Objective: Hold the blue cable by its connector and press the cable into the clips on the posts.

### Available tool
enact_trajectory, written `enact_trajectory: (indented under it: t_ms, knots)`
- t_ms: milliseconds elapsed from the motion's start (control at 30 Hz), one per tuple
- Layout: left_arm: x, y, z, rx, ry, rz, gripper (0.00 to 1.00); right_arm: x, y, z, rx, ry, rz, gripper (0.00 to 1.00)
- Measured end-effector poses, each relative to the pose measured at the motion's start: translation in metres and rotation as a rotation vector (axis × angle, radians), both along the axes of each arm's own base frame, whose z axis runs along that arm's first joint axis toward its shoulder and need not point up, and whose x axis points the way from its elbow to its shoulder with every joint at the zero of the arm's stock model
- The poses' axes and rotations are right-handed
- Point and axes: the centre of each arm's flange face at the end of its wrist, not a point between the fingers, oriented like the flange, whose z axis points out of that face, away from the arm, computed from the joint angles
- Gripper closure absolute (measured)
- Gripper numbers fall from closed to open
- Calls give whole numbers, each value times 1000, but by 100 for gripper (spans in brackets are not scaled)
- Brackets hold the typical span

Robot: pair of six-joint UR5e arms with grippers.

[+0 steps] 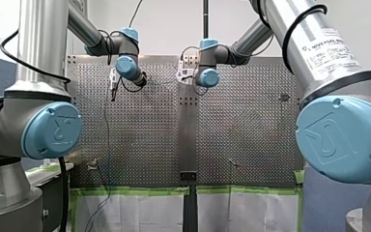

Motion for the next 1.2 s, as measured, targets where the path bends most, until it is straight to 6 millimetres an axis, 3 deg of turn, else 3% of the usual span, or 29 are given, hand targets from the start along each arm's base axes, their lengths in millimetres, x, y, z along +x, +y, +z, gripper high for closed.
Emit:
enact_trajectory:
  t_ms: [1200]
  knots:
    - [1,3,6,-9,-10,-5,100,-1,1,-3,30,35,-4,100]
